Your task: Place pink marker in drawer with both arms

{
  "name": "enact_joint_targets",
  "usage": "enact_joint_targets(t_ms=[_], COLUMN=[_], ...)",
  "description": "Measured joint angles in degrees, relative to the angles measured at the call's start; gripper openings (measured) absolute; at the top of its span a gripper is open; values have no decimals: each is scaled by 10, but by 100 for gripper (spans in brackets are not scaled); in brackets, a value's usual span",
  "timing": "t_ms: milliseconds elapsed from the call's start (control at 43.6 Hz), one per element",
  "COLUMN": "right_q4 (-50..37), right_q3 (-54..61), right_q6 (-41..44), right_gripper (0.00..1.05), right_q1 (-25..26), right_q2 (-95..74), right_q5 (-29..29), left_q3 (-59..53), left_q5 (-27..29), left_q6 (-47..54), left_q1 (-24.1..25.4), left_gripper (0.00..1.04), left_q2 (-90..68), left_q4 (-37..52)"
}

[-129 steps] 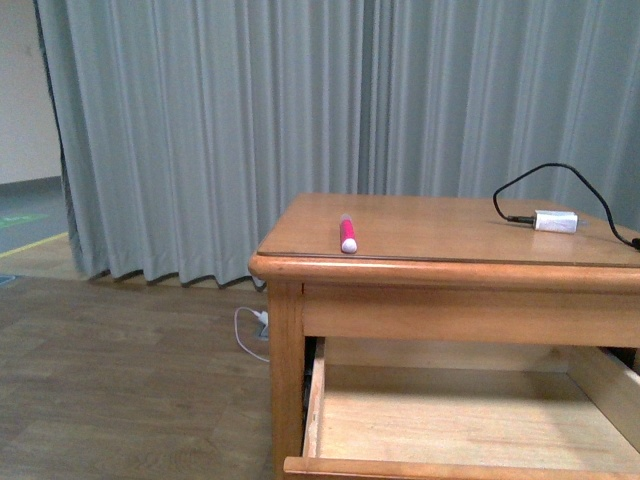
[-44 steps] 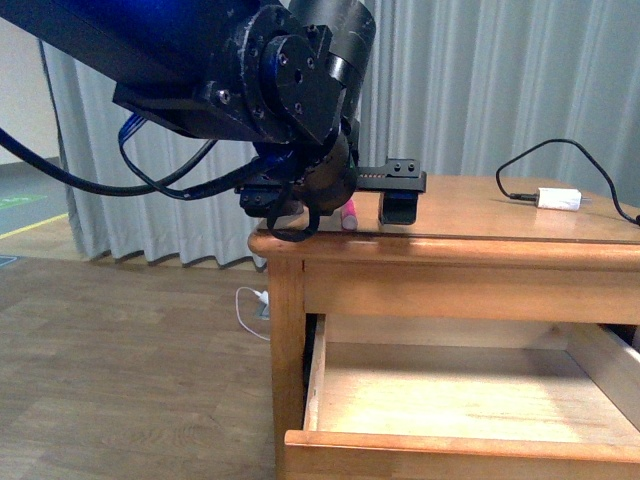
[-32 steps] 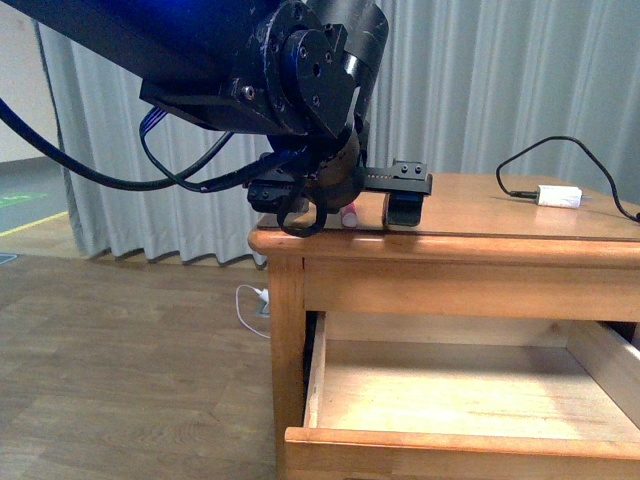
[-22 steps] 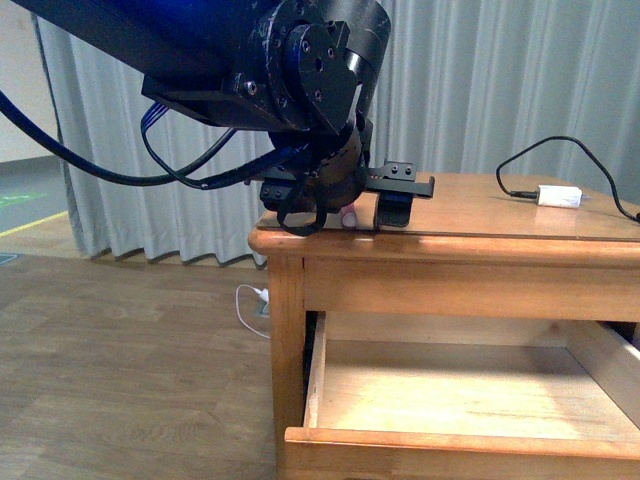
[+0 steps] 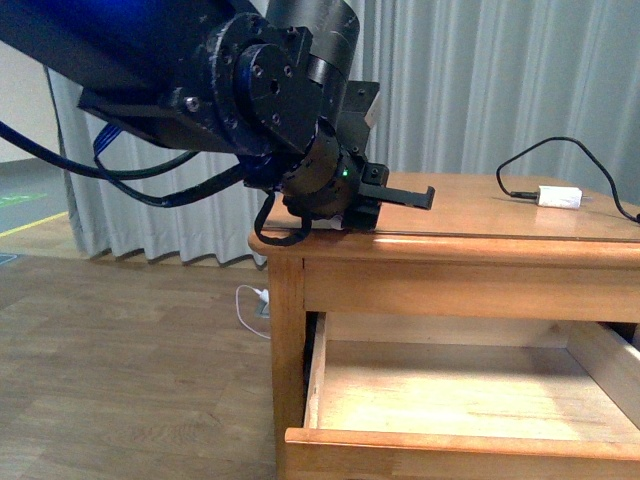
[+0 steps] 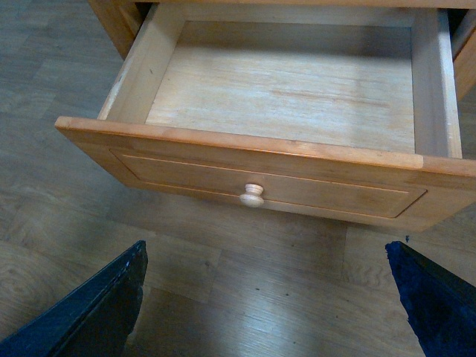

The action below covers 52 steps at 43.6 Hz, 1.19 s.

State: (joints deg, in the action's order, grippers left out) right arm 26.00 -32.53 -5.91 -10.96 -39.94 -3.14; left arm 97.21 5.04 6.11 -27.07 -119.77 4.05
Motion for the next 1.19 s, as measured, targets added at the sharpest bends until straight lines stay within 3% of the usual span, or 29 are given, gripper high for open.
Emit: enact_joint_targets(t_ms=[252,458,710,894,1191], right_q4=[0,0,0,0,0], right_q3=[0,0,0,0,0], right_q6=[0,0,0,0,0], right_gripper=[96,96,96,96,96], right_q1=[0,0,0,0,0], right_q2=[0,0,0,0,0], right_q5=[0,0,0,0,0], left_q3=[-168,-266,-324,-317,-266], left_q5=[-155,-222,-194,-155,-138], left_q6=[135,200,229,218,177], left_q1=[-9,-24,-41,-49,-66], left_gripper=[15,15,15,15,15], left_q2=[163,234,182,118,34], left_q4=[88,120,161,193,201])
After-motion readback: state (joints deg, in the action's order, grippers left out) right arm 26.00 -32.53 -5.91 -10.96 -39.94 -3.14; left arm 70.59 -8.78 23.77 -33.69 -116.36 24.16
